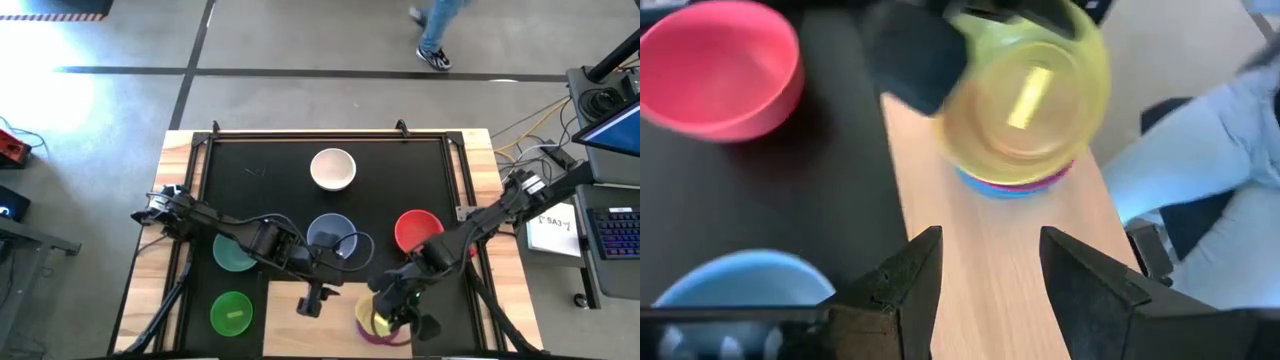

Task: Place and stack bowls onto a shelf
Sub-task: Stack the small yellow bowl on top of the small pink bowl on the shelf

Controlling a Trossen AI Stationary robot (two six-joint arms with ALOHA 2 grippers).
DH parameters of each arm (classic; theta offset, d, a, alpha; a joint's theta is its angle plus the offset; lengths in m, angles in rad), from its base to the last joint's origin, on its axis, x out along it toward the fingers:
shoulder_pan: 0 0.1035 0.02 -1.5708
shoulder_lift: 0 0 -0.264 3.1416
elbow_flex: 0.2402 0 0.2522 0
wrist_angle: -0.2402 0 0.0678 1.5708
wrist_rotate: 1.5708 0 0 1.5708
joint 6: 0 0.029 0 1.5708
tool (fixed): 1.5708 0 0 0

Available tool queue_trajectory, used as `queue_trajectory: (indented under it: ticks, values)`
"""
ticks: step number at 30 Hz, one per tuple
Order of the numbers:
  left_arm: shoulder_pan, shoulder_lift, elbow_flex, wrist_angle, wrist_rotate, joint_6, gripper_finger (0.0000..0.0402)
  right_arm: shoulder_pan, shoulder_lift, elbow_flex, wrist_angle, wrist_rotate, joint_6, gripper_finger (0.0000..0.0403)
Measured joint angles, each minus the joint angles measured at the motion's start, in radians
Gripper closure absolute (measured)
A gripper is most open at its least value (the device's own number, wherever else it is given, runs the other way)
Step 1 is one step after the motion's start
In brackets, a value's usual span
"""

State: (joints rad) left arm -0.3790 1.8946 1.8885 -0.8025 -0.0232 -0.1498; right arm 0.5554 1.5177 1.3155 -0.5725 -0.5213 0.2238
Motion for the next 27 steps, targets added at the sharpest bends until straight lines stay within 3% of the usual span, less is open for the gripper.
queue_trajectory:
  ticks: [4,8,27]
  values:
    - [-0.007,0.0,0.0,-0.042,-0.058,-0.072,0.0249,0.023,0.051,0.0,0.035,0.004,0.0,0.0394]
    - [-0.022,0.0,0.0,-0.065,-0.077,-0.127,0.0249,0.04,0.079,0.0,0.03,0.079,-0.012,0.0394]
    - [-0.113,0.0,-0.001,-0.081,-0.127,-0.156,0.0249,0.134,0.068,0.002,0.022,0.271,-0.18,0.0394]
